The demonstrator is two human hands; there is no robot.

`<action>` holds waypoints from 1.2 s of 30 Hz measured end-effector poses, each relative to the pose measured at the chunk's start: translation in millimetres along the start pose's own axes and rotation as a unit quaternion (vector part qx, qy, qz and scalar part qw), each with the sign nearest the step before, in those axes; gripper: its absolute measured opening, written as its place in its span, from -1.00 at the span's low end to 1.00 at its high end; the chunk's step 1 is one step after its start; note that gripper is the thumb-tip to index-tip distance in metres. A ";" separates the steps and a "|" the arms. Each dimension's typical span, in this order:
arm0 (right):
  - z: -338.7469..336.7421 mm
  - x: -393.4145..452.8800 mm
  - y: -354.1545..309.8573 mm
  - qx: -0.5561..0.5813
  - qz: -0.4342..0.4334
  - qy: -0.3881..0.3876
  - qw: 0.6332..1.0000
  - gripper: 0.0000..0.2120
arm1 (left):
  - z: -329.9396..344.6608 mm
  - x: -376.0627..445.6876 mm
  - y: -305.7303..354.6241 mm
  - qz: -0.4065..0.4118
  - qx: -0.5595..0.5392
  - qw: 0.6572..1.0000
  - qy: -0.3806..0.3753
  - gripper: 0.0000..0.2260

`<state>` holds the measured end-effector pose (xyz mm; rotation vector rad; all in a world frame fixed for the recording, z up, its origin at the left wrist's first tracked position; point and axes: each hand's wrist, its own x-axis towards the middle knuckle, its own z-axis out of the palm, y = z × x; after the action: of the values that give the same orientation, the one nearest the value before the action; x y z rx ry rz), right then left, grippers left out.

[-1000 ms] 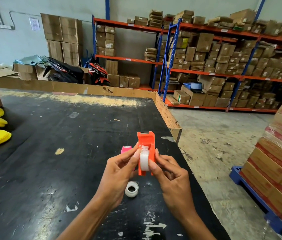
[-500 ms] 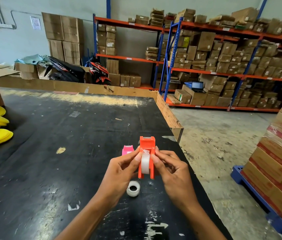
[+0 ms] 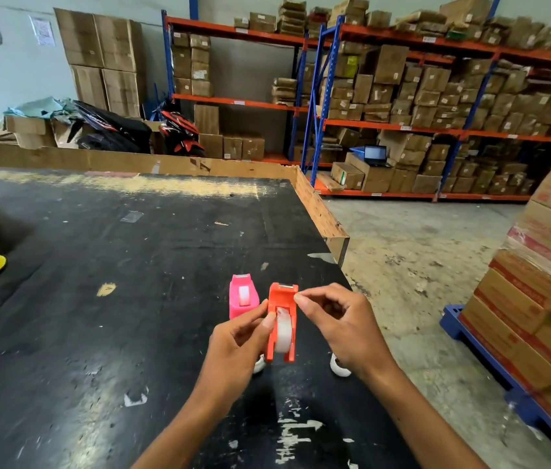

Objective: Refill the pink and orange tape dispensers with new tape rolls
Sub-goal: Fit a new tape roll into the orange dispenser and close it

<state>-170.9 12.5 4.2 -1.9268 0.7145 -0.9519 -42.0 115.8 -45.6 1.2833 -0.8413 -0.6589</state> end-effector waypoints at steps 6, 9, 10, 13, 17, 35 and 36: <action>3.0 6.3 -8.0 -0.051 0.019 -0.119 0.991 -0.90 | -5.9 -2.9 1.2 0.029 0.053 0.998 -0.003 -0.67; 3.5 6.8 -10.8 -0.072 0.028 -0.173 0.982 -0.89 | -9.1 -4.0 1.4 0.029 0.060 0.998 0.002 -0.66; 4.0 7.3 -11.0 -0.065 0.031 -0.180 0.981 -0.90 | -9.5 -4.4 1.8 0.027 0.060 0.998 0.003 -0.67; 3.7 9.2 -12.0 -0.023 0.039 -0.181 0.982 -0.93 | -9.3 -6.3 3.2 0.014 0.057 0.998 -0.002 -0.64; -2.0 13.7 -15.0 -0.022 0.004 -0.133 0.991 -0.94 | -7.4 -9.0 5.8 0.007 0.052 0.999 -0.014 -0.64; -13.3 38.8 -9.9 0.088 0.202 -0.187 0.957 -0.90 | -0.8 -20.6 22.9 0.009 0.052 0.995 -0.086 -0.76; -14.1 40.5 -8.5 0.106 0.219 -0.206 0.948 -0.88 | -1.2 -20.7 21.7 0.013 0.054 0.994 -0.090 -0.76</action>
<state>-159.5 -20.5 30.5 -1.6072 0.7156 -0.3198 -53.1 137.3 -27.8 1.3205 -1.0515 -0.7238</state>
